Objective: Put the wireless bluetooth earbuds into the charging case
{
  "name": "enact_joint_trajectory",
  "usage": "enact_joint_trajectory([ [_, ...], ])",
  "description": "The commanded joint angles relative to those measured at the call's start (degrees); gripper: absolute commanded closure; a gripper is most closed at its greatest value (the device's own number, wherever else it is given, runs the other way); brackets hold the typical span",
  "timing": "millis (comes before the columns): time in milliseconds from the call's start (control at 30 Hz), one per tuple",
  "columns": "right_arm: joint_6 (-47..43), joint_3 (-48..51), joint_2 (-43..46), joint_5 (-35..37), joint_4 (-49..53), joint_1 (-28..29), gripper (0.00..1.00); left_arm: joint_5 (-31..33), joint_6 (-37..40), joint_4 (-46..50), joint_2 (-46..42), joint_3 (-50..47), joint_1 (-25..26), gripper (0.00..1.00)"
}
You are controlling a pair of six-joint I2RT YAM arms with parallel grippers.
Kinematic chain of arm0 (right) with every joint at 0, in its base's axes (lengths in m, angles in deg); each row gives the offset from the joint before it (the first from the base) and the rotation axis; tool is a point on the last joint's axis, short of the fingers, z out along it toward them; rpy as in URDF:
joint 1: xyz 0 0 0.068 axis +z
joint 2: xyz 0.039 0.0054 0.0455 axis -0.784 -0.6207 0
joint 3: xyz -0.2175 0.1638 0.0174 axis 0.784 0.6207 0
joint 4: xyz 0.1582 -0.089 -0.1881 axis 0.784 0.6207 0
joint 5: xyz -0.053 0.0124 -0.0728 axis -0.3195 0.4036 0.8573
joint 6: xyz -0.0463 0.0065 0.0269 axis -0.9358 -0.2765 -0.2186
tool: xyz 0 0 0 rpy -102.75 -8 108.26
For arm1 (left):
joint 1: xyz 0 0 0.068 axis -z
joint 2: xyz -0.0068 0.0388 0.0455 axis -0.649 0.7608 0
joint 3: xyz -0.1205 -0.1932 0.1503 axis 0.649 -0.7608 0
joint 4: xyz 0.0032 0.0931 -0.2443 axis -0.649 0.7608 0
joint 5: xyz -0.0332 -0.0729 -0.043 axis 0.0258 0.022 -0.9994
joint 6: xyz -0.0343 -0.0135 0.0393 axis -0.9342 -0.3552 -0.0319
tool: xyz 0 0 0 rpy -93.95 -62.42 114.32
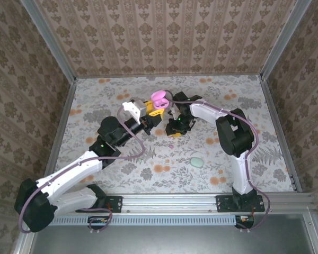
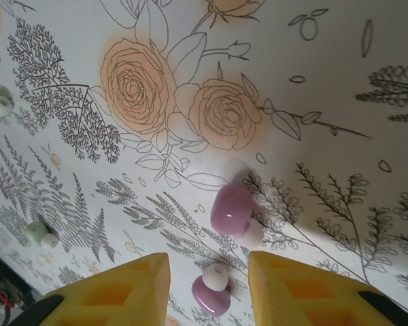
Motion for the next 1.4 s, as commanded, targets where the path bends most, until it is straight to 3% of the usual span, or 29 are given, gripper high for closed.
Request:
enact_joint_trajectory([
  [0, 2.5, -2.6, -1.8, 3.6, 0.0, 1.2, 0.62, 1.2, 1.6, 1.3, -2.2, -0.7, 0.4, 0.66],
  [333, 3.6, -6.1, -3.9, 11.3, 3.1, 3.4, 0.62, 1.5, 2.1, 1.7, -4.1, -1.8, 0.2, 0.66],
  [1067, -2.5, -11.5, -8.5, 19.2, 9.9, 6.2, 0.7, 1.4, 1.8, 1.7, -4.5, -2.3, -0.1, 0.66],
  [1367, -3.3, -10.0, -6.8, 17.6, 8.9, 5.3, 0.76, 1.4, 1.6, 1.7, -3.8, -2.0, -0.1, 0.67],
])
